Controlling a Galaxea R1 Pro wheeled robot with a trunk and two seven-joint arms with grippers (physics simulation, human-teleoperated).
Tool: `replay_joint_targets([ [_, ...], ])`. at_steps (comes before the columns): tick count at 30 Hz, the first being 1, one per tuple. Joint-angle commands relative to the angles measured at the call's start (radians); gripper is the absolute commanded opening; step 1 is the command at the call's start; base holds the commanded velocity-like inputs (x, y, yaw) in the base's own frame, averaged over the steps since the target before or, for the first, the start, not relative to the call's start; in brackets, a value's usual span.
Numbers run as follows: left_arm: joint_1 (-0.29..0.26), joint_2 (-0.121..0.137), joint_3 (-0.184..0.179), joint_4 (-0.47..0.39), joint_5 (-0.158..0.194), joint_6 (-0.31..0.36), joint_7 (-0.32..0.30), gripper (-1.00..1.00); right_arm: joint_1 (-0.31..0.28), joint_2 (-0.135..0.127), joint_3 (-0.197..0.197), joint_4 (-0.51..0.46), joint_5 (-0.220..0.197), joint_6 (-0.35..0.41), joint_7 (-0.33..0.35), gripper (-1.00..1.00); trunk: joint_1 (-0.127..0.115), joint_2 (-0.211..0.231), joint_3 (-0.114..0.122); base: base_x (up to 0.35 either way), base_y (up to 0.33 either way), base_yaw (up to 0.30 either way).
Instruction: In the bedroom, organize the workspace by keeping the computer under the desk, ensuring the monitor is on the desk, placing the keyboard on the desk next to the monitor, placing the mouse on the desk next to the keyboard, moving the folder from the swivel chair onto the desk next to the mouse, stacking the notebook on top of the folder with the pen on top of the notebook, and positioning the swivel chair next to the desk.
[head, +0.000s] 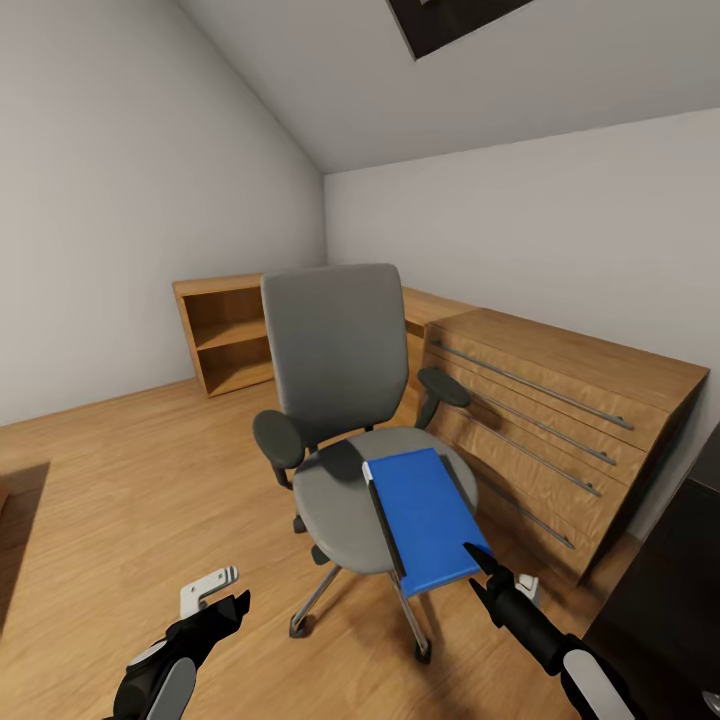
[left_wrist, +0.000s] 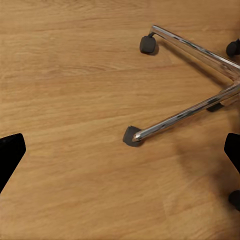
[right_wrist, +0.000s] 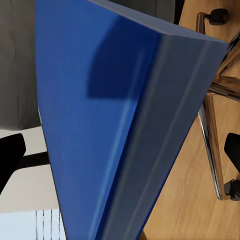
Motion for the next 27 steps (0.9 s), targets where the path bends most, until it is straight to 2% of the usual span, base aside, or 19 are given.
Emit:
replay_joint_targets([
  [1,0.0,0.001,-0.003,-0.001,0.01,0.001,0.01,1.0,0.0,0.0,-0.002,0.0,-0.007,0.009,0.0,1.0,0.0,0.0,-0.001,0.0,0.0,0.0],
  [27,-0.001,0.0,-0.004,0.001,0.01,0.001,0.011,1.0,0.0,-0.001,-0.002,-0.001,-0.007,0.01,0.0,1.0,0.0,0.0,-0.001,0.016,0.0,0.0],
])
